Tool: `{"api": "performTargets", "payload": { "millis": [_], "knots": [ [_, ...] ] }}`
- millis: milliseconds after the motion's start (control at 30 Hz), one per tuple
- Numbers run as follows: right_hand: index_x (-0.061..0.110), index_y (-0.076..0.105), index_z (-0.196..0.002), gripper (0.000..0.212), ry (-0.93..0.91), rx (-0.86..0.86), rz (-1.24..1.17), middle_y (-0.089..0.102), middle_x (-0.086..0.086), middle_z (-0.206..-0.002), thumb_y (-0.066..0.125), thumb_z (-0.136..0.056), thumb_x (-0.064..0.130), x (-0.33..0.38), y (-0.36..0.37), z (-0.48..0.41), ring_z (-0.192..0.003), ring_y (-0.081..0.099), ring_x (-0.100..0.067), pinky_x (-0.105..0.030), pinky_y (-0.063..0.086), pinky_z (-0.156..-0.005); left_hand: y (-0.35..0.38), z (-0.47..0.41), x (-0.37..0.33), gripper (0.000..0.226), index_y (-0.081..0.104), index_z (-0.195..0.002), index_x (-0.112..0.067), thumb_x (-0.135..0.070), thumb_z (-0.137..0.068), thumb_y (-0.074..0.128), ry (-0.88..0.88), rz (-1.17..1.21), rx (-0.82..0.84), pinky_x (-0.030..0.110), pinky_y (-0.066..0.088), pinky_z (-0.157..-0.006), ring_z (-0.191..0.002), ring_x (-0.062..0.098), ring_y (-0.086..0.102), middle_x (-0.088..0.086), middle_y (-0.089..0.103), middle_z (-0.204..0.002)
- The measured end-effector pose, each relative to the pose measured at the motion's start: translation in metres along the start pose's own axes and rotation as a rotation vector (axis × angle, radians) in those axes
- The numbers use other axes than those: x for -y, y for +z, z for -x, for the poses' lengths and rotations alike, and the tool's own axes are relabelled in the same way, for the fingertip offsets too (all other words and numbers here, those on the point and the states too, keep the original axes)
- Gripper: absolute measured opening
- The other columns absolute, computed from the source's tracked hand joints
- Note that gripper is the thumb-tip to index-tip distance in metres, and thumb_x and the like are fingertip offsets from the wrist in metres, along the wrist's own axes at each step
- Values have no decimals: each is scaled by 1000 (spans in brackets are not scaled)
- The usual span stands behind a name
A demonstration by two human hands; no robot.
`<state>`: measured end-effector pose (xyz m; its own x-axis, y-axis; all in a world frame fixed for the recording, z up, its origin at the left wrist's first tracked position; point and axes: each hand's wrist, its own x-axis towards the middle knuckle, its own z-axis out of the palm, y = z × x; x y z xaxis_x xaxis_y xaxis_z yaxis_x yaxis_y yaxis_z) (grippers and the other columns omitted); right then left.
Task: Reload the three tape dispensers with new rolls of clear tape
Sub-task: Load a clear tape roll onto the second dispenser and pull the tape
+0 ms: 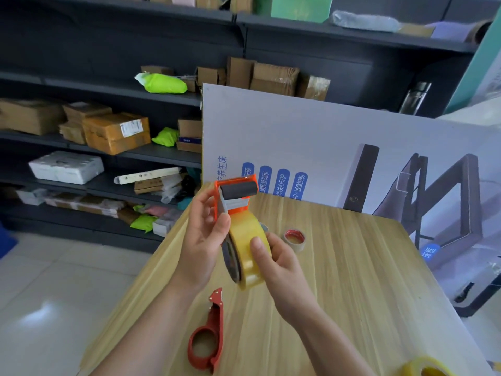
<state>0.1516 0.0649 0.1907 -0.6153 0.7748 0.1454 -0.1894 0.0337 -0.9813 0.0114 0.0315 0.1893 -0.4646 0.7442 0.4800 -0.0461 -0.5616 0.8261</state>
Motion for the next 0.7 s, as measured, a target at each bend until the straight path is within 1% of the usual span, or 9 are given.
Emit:
{"api": "performTargets", "payload": {
  "millis": [67, 100, 167, 300, 400, 467, 533, 600, 700],
  "knots": [
    [-5, 55, -104, 77, -13, -28, 14, 59, -13, -84, 63, -73, 65, 5, 6, 0, -78, 55, -23, -37, 43, -72, -1, 2, -6, 41, 45, -129, -25, -26, -90, 57, 72, -97, 25, 23, 50, -86, -106, 11, 60, -6, 61, -119],
    [-6, 54, -105, 77, -15, -32, 7, 59, -17, -85, 62, -74, 64, 6, 7, 0, -80, 53, -24, -39, 42, -74, -1, 3, -9, 43, 44, -130, -25, -29, -89, 56, 86, -146, 34, 22, 50, -86, -106, 10, 60, -9, 61, -119],
    [-6, 54, -110, 66, -4, -6, 0, 61, -23, -88, 58, -83, 54, 6, 7, -1, -81, 57, -25, -39, 46, -74, -1, 1, -12, 41, 43, -131, -27, -31, -92, 54, 66, -224, 26, 25, 50, -88, -106, 8, 61, -14, 62, -118],
    [4, 59, -112, 38, 36, 89, -34, 69, -5, -89, 61, -86, 31, 5, 8, 1, -81, 66, -19, -29, 56, -69, -4, 2, -18, 43, 34, -138, -34, -36, -96, 44, -15, -399, -23, 43, 46, -102, -122, 10, 52, -2, 52, -133],
    [12, 61, -111, 31, 14, 58, 15, 71, -1, -91, 62, -86, 29, 5, 14, 1, -84, 66, -16, -33, 55, -74, -10, 5, -25, 33, 51, -127, -34, -34, -94, 52, 142, -657, -64, 29, 40, -104, -128, 7, 42, -3, 45, -135],
    [15, 61, -110, 29, -7, 29, 57, 70, -3, -93, 63, -86, 31, 6, 17, 0, -84, 65, -16, -33, 55, -74, -14, 6, -30, 25, 67, -107, -29, -40, -85, 59, 253, -835, -72, 16, 33, -100, -122, 8, 41, -2, 47, -125],
    [18, 61, -108, 23, -32, 14, 118, 68, -9, -93, 63, -88, 30, 8, 19, 0, -82, 63, -17, -34, 53, -72, -18, 5, -34, 26, 75, -92, -23, -43, -80, 64, 288, -947, -52, 13, 33, -93, -110, 11, 43, -3, 51, -109],
    [13, 59, -105, 19, -52, -9, 193, 66, -20, -96, 63, -91, 25, 9, 21, 0, -79, 59, -19, -37, 51, -71, -21, 1, -41, 23, 77, -90, -20, -39, -78, 72, 228, -987, -21, 14, 38, -84, -98, 11, 46, -6, 54, -94],
    [1, 55, -102, 21, -61, -42, 296, 59, -30, -96, 63, -92, 17, 10, 23, -1, -75, 54, -22, -47, 50, -68, -25, -4, -48, 15, 78, -89, -18, -27, -79, 75, 197, -1049, 38, 27, 46, -74, -86, 12, 50, -6, 56, -81]
  ]
}}
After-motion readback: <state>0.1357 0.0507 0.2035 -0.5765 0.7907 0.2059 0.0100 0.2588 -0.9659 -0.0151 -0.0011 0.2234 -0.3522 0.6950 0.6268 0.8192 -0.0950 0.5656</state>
